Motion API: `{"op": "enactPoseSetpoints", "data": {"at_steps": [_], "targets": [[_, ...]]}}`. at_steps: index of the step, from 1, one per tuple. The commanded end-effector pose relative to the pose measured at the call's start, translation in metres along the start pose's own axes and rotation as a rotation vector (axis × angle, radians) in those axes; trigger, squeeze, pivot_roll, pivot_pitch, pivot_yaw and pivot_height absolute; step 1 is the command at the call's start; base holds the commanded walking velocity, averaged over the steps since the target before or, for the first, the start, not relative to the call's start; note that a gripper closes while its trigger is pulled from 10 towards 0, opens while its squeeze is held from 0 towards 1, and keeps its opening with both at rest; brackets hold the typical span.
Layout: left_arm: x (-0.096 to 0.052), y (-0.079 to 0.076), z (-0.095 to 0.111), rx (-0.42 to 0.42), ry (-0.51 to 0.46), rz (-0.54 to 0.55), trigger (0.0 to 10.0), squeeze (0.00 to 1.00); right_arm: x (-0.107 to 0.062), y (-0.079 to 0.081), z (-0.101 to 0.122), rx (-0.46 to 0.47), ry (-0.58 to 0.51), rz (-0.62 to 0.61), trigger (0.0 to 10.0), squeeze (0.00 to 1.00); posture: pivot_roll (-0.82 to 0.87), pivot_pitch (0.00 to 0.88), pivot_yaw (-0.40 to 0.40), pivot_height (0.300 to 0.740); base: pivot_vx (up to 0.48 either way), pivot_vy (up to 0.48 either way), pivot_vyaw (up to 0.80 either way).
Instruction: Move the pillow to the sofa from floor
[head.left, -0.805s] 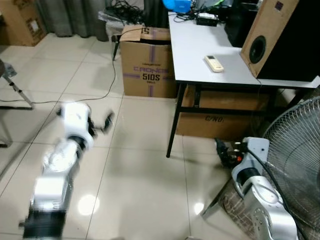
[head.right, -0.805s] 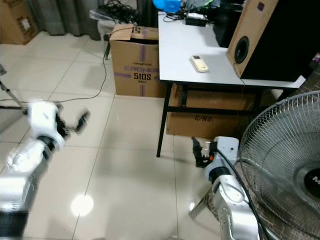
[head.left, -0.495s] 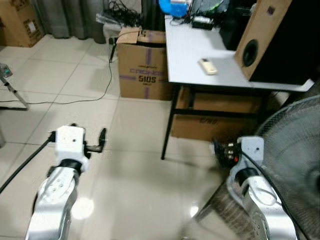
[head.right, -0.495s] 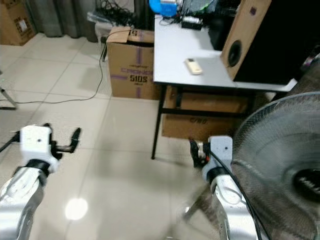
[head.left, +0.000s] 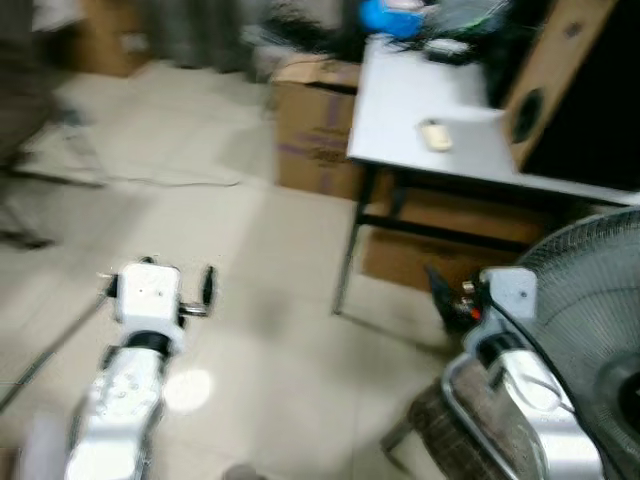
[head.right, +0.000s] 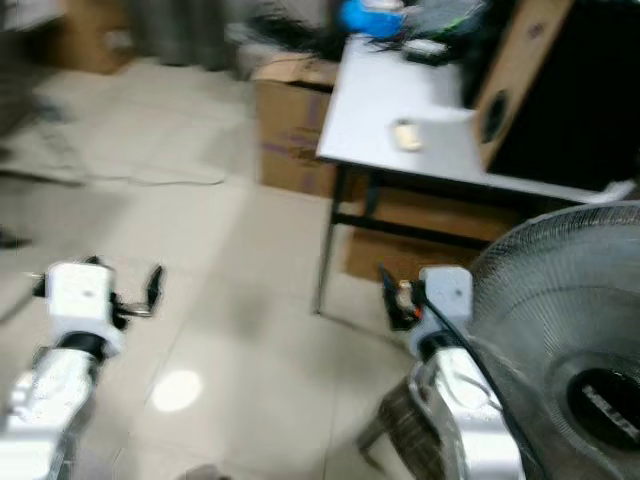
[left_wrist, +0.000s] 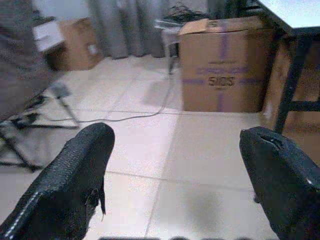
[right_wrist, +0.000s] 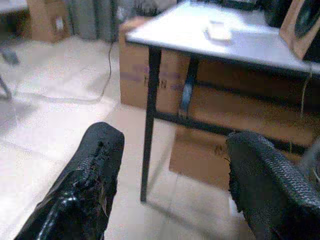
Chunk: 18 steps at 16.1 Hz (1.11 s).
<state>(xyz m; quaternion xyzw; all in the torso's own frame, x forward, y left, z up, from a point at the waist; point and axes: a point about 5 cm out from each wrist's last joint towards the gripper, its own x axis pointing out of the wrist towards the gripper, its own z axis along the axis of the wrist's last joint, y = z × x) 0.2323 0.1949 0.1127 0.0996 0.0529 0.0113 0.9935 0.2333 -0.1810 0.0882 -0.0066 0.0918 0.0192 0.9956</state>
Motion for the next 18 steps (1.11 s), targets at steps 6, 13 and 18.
{"op": "enactPoseSetpoints", "data": {"at_steps": [6, 13, 18], "targets": [[0.01, -0.004, 0.008, 0.037, -0.027, -0.003, 10.0, 0.0, -0.006, 0.006, -0.002, 0.048, 0.002, 0.005, 10.0, 0.0, 0.0, 0.0, 0.012, 0.74, 0.0, 0.0, 0.8], [0.014, -0.012, 0.009, 0.016, -0.032, -0.026, 10.0, 0.0, -0.004, 0.003, -0.009, 0.141, 0.049, -0.032, 10.0, 0.0, -0.02, 0.0, 0.023, 0.74, 0.0, 0.0, 0.8], [0.013, -0.012, 0.006, -0.012, -0.002, -0.033, 10.0, 0.0, 0.002, 0.004, -0.007, 0.151, 0.061, -0.024, 10.0, 0.0, -0.02, 0.0, 0.012, 0.74, 0.0, 0.0, 0.8]]}}
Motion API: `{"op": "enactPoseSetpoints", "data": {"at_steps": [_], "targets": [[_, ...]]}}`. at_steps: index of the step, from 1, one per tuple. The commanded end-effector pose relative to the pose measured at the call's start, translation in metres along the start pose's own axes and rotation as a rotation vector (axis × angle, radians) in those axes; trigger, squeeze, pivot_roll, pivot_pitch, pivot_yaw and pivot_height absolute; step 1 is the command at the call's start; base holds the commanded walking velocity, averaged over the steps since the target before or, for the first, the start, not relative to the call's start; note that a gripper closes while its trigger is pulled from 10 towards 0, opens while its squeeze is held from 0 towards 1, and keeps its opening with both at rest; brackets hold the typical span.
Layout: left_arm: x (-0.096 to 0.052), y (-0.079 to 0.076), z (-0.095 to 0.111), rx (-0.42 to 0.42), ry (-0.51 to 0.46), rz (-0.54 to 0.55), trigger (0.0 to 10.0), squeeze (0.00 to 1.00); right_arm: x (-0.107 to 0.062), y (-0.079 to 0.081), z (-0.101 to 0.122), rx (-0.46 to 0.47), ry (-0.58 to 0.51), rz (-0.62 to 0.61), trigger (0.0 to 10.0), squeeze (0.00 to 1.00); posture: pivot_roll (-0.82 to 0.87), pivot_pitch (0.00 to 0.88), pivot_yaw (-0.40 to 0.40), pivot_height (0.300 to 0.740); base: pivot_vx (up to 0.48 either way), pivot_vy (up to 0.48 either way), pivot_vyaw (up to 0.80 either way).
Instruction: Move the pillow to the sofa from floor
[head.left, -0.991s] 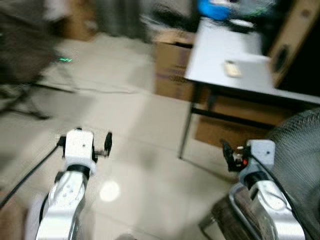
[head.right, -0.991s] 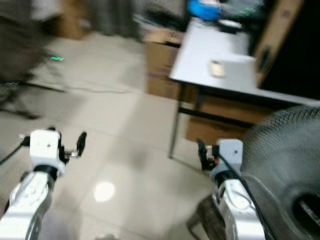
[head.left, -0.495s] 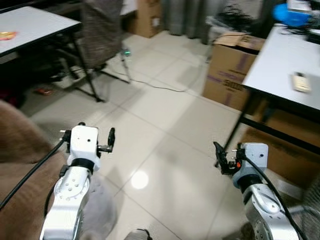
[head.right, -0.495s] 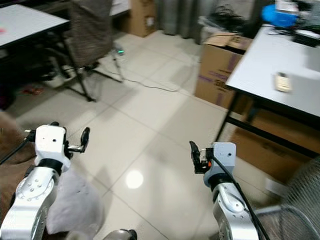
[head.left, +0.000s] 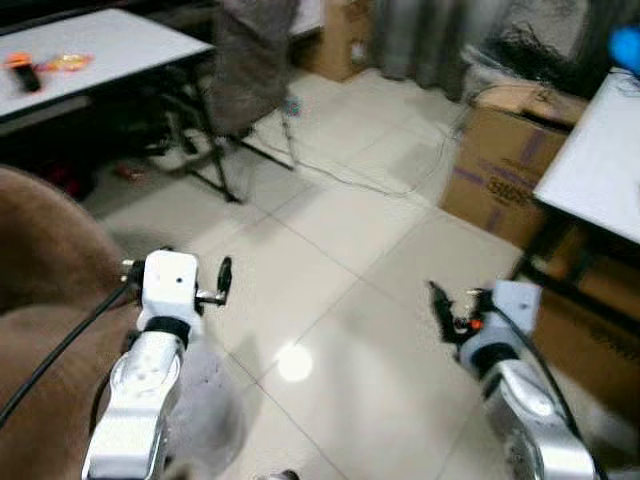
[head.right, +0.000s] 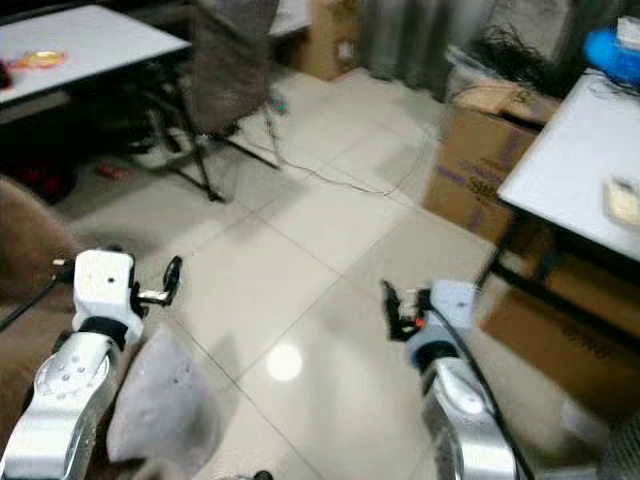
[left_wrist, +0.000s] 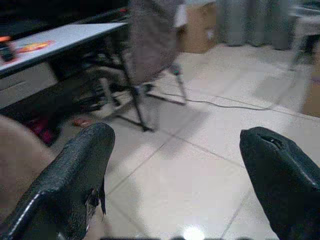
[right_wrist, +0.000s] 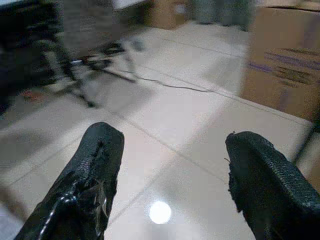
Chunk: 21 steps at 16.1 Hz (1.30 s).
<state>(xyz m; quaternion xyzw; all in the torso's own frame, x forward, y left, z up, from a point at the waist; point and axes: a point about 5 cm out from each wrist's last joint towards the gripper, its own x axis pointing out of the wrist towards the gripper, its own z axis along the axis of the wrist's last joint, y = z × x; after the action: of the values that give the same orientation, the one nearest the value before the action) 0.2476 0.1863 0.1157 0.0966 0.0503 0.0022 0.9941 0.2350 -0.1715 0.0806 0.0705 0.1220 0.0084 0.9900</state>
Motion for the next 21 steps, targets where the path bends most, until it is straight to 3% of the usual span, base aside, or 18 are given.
{"op": "enactPoseSetpoints", "data": {"at_steps": [1, 5, 9, 13, 21], "targets": [[-0.002, -0.004, -0.001, -0.014, 0.013, -0.016, 10.0, 0.0, -0.001, -0.005, 0.0, -0.012, 0.006, -0.016, 10.0, 0.0, -0.02, 0.0, 0.01, 0.74, 0.0, 0.0, 0.8], [-0.004, -0.006, -0.001, -0.025, 0.002, -0.023, 10.0, 0.0, -0.001, -0.004, -0.004, 0.002, 0.027, -0.006, 10.0, 0.0, -0.01, 0.0, 0.003, 0.74, 0.0, 0.0, 0.8], [-0.003, -0.004, -0.001, 0.009, -0.013, -0.003, 10.0, 0.0, 0.003, -0.003, -0.003, -0.04, 0.023, 0.013, 10.0, 0.0, -0.01, 0.0, -0.004, 0.74, 0.0, 0.0, 0.8], [-0.003, -0.005, -0.001, 0.013, -0.015, 0.0, 10.0, 0.0, 0.007, 0.002, -0.002, -0.092, 0.015, 0.051, 10.0, 0.0, -0.01, 0.0, -0.014, 0.74, 0.0, -0.375, 0.75], [-0.008, -0.001, -0.002, 0.018, -0.018, 0.035, 10.0, 0.0, 0.015, 0.009, 0.0, -0.107, 0.009, 0.097, 10.0, 0.0, 0.03, 0.0, -0.046, 0.74, 0.0, -0.396, 0.59]]}}
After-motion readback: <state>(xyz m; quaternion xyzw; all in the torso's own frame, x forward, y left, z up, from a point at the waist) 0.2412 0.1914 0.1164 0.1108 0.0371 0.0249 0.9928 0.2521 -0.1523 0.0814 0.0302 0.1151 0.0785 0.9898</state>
